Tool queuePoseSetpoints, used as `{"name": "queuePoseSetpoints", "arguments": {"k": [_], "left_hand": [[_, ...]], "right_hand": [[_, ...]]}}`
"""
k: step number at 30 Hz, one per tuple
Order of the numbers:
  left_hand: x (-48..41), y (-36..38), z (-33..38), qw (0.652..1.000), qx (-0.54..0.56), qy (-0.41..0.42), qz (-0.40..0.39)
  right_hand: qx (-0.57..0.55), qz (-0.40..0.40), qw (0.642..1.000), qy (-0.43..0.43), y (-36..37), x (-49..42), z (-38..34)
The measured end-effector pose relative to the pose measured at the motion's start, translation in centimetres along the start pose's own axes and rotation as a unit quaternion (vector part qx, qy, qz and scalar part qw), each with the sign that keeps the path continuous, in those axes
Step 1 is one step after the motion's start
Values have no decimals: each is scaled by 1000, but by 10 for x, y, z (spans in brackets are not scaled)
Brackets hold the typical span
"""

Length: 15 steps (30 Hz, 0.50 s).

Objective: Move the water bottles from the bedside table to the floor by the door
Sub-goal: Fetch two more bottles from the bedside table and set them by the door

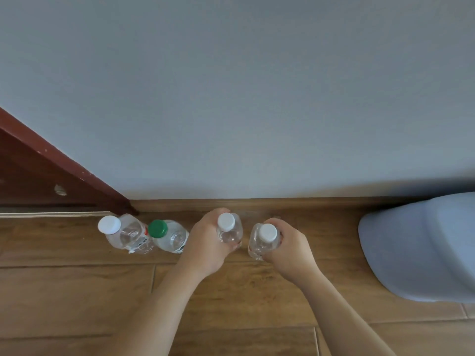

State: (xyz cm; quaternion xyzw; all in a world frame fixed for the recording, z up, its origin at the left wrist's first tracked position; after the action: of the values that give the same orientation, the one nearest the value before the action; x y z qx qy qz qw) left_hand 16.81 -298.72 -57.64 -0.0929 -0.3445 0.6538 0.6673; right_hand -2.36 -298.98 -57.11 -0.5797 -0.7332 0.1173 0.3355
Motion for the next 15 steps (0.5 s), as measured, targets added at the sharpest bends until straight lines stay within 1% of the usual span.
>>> {"name": "queuePoseSetpoints", "arguments": {"k": [9,15], "left_hand": [[-1,-1,-2,1000,22,0,9],[-3,0,-2,1000,10,-20,10]], "right_hand": [[-10,-11,1000,10,2,1,6],[1,-16,1000,14,4,6,5]]}}
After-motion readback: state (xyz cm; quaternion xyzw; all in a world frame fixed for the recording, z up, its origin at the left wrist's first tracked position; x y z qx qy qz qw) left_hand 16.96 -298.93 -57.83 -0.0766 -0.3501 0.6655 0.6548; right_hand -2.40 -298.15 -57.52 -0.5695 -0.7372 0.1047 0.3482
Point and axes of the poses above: each hand's wrist, its own x-axis away from the middle knuckle, its own y-axis out of the palm, z = x × y, the point moved 3 cm from there along -x, towards the middle knuckle, and after that the axes turned 5 degrees about -y, right-handed, at the moved point
